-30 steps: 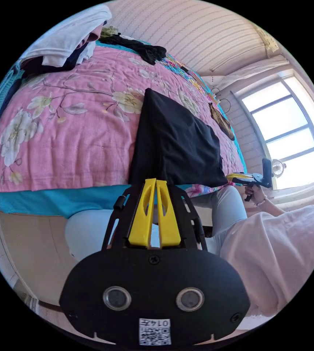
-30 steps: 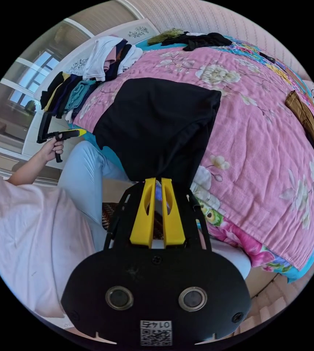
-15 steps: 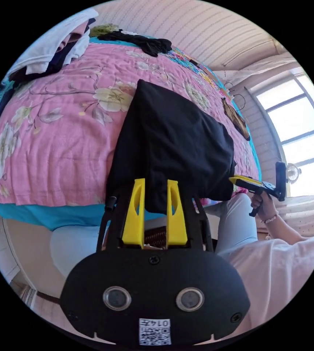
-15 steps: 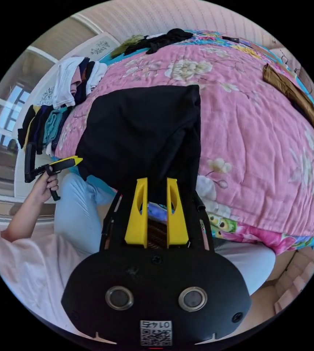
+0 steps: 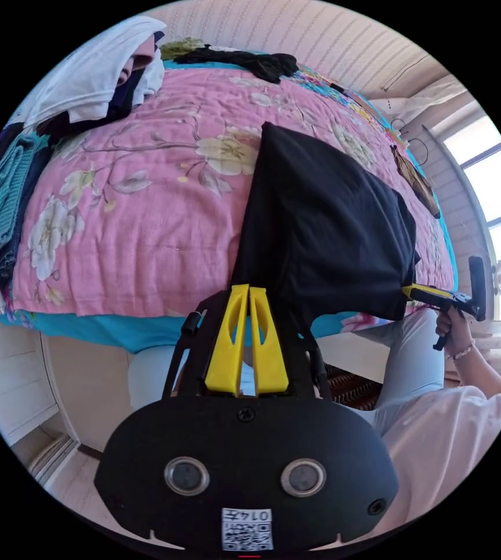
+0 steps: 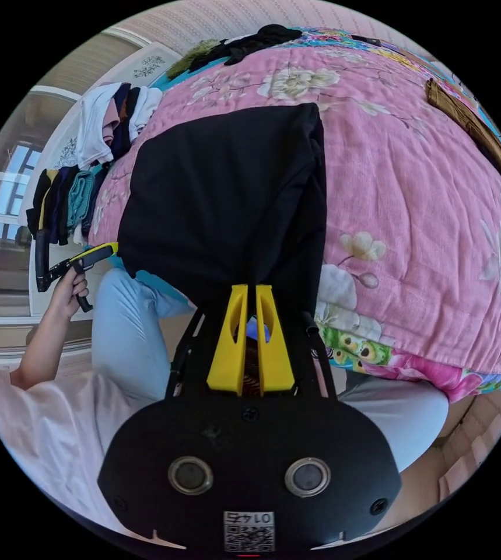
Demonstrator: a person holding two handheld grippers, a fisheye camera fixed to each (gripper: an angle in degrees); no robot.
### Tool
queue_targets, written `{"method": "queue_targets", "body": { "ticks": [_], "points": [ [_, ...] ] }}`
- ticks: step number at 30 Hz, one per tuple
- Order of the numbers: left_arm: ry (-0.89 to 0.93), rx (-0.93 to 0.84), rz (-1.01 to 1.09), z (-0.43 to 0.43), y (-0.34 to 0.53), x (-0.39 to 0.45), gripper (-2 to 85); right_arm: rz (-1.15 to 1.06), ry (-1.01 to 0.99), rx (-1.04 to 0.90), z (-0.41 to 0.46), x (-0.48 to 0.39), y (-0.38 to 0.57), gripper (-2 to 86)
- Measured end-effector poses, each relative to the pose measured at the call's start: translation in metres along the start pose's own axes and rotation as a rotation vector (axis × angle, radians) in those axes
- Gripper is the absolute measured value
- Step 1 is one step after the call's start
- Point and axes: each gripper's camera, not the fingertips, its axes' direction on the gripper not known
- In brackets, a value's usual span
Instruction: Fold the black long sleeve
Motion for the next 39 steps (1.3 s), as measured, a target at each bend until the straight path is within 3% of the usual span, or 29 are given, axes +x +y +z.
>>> {"method": "queue_targets", "body": {
  "ticks": [3,5,7,11,13,14,16,17,18,21,24,27,30,33,39],
  "points": [
    [-0.009,0.112,0.047,-0.026,0.024,0.010,-1.0,-0.006,0.097,0.030,-0.021,-0.017,0.003,1.0],
    [0.012,0.146,0.147,-0.031,0.035,0.031,-1.0,-0.071,0.252,0.158,-0.042,-0.042,0.005,0.4],
    [0.017,0.136,0.311,-0.016,0.045,0.076,-1.0,-0.298,0.356,0.262,-0.051,-0.095,-0.011,-0.1],
    [0.086,0.110,0.478,0.027,0.051,0.146,-1.0,-0.513,0.357,0.166,-0.024,-0.163,-0.076,-0.3],
    [0.026,0.110,0.523,0.053,0.052,0.177,-1.0,-0.567,0.396,0.166,-0.007,-0.196,-0.116,-0.3],
    [-0.002,0.107,0.532,0.061,0.053,0.182,-1.0,-0.576,0.406,0.140,0.000,-0.203,-0.126,-0.3],
    [-0.084,0.030,0.521,0.100,0.057,0.193,-1.0,-0.533,0.447,-0.214,0.062,-0.210,-0.166,-0.4],
    [-0.083,0.064,0.518,0.103,0.061,0.193,-1.0,-0.513,0.463,-0.242,0.072,-0.211,-0.172,-0.4],
    [-0.089,0.126,0.532,0.106,0.071,0.193,-1.0,-0.539,0.458,-0.179,0.071,-0.217,-0.175,-0.5],
    [-0.105,0.178,0.577,0.112,0.088,0.195,-1.0,-0.555,0.433,-0.271,0.073,-0.225,-0.195,-0.7],
    [-0.099,0.125,0.616,0.104,0.094,0.200,-1.0,-0.581,0.329,-0.347,0.054,-0.231,-0.214,-0.7],
    [-0.020,0.181,0.601,0.098,0.105,0.198,-1.0,-0.550,0.326,-0.225,0.027,-0.240,-0.235,-0.6],
    [-0.039,0.068,0.566,0.134,0.105,0.196,-1.0,-0.521,0.392,-0.278,0.056,-0.238,-0.261,-0.8],
    [-0.038,0.099,0.603,0.141,0.109,0.197,-1.0,-0.428,0.343,-0.275,0.073,-0.230,-0.279,-0.9],
    [0.014,0.077,0.578,0.153,0.109,0.192,-1.0,-0.446,0.287,-0.355,0.072,-0.223,-0.292,-1.0]
  ]
}}
